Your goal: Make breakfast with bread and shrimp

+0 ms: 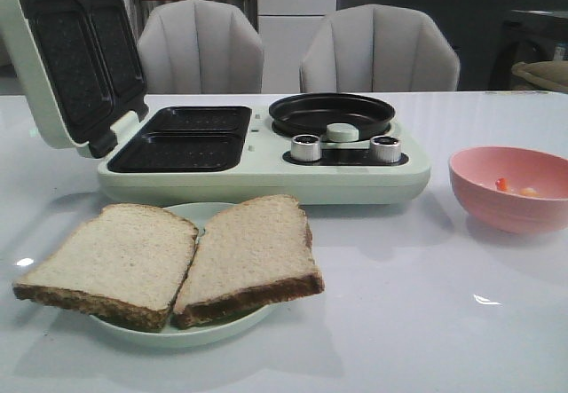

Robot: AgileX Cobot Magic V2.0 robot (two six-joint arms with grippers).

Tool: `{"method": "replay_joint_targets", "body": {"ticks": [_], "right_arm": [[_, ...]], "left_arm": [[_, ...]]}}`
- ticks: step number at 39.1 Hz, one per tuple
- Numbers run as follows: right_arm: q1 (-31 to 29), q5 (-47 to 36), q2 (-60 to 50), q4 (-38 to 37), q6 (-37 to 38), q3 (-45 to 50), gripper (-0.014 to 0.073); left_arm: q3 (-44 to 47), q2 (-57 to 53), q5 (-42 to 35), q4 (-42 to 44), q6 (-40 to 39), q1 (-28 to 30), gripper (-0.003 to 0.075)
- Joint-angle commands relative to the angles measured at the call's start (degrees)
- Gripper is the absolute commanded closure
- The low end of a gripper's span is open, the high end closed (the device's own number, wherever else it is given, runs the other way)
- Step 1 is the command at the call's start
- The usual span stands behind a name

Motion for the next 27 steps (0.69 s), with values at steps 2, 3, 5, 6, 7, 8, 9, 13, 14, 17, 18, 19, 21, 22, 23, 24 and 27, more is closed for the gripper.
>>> {"method": "replay_joint_targets", "body": {"ticks": [2,3,5,6,7,8,9,13,14,17,18,19,21,22,23,24,27], "right_arm": [[-0.2,-4.9,-1.2,-0.5,-0.2,-1.2,0.0456],[-0.2,-4.9,-1.2,-0.5,-0.2,-1.2,0.0456],[-0.2,-4.9,-1.2,-0.5,-0.2,-1.2,0.0456],[-0.2,-4.9,-1.2,-0.5,-0.2,-1.2,0.0456],[-0.2,-4.9,-1.2,-0.5,-0.2,-1.2,0.0456],[-0.2,-4.9,-1.2,-0.5,-0.2,-1.2,0.0456],[-0.2,-4.9,-1.2,-0.5,-0.2,-1.2,0.0456],[-0.2,-4.9,-1.2,-0.5,-0.2,-1.2,0.0456],[-0.2,-4.9,-1.2,-0.5,-0.2,-1.2,0.0456],[-0.2,-4.9,-1.2,-0.5,-0.2,-1.2,0.0456],[-0.2,-4.9,-1.2,-0.5,-0.2,-1.2,0.0456],[-0.2,-4.9,-1.2,-0.5,-0.2,-1.2,0.0456],[-0.2,-4.9,-1.2,-0.5,-0.2,-1.2,0.0456],[-0.2,-4.9,-1.2,-0.5,-0.2,-1.2,0.0456],[-0.2,-4.9,-1.2,-0.5,-0.2,-1.2,0.0456],[-0.2,-4.9,-1.2,-0.5,-0.2,-1.2,0.0456],[-0.2,-4.9,-1.2,-0.5,-0.2,-1.2,0.0456]], "left_arm": [[1.1,-1.0,-4.6,-0.1,-0.5,0.1,0.0606],[1.1,-1.0,-4.6,-0.1,-0.5,0.1,0.0607],[1.1,-1.0,-4.6,-0.1,-0.5,0.1,0.0606],[1.1,-1.0,-4.6,-0.1,-0.5,0.1,0.0606],[1.1,-1.0,-4.6,-0.1,-0.5,0.1,0.0607],[1.1,-1.0,-4.6,-0.1,-0.5,0.1,0.0606],[1.1,-1.0,-4.6,-0.1,-0.5,0.1,0.0606],[1.1,-1.0,-4.6,-0.1,-0.5,0.1,0.0607],[1.1,-1.0,-4.6,-0.1,-0.5,0.1,0.0607],[1.1,-1.0,-4.6,-0.1,-0.5,0.1,0.0607],[1.1,-1.0,-4.7,-0.1,-0.5,0.1,0.0607],[1.1,-1.0,-5.0,-0.1,-0.5,0.1,0.0607],[1.1,-1.0,-5.2,-0.1,-0.5,0.1,0.0607],[1.1,-1.0,-5.4,-0.1,-0.5,0.1,0.0606],[1.1,-1.0,-5.5,-0.1,-0.5,0.1,0.0606],[1.1,-1.0,-5.9,-0.1,-0.5,0.1,0.0606],[1.1,-1.0,-6.2,-0.1,-0.5,0.1,0.0607]]}}
